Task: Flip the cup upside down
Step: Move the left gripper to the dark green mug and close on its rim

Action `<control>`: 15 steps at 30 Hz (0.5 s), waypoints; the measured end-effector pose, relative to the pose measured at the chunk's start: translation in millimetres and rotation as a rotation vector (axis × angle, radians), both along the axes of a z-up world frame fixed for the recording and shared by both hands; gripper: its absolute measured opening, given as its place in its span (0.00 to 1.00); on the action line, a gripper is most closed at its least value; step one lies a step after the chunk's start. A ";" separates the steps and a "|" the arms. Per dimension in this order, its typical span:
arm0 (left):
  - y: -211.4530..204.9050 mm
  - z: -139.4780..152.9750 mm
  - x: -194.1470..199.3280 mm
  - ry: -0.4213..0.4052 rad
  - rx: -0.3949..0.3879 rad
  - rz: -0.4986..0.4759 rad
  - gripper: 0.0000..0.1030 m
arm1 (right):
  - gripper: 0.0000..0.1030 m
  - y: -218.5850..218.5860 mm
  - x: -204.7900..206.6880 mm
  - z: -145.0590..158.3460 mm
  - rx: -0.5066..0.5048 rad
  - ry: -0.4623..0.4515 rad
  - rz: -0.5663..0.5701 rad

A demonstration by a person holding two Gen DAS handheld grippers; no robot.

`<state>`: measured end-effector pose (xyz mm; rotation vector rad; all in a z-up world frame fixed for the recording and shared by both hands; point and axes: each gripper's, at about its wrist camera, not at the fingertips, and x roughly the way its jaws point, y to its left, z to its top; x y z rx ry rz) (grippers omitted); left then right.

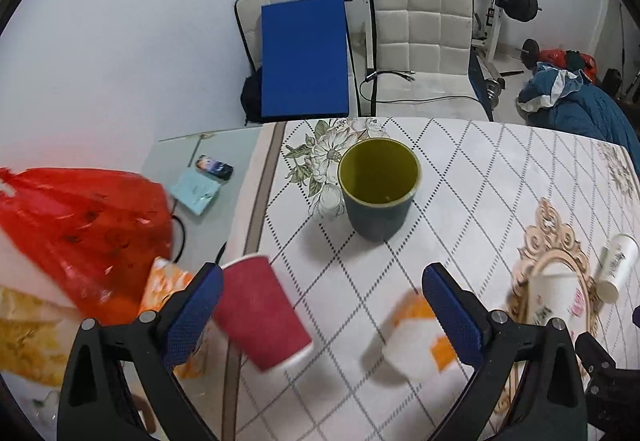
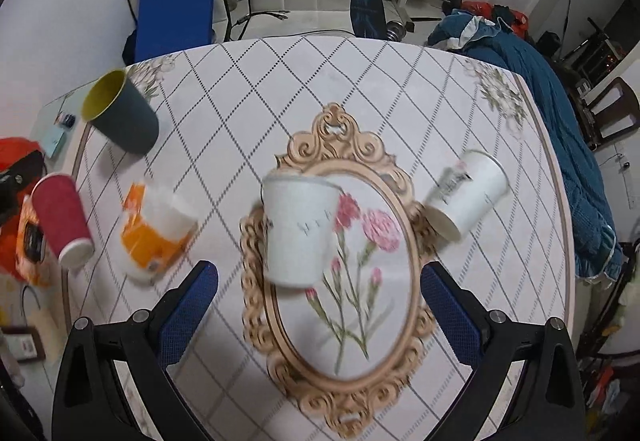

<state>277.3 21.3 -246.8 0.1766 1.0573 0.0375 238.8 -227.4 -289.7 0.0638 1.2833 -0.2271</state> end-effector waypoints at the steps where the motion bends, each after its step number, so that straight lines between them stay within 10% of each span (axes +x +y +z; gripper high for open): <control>1: -0.2 -7.2 7.7 0.004 -0.003 -0.001 0.99 | 1.00 1.6 6.3 -3.6 -0.003 0.000 0.000; 15: -14.8 -58.5 67.7 0.079 -0.054 -0.078 0.99 | 1.00 18.2 58.3 -45.3 -0.092 0.089 0.002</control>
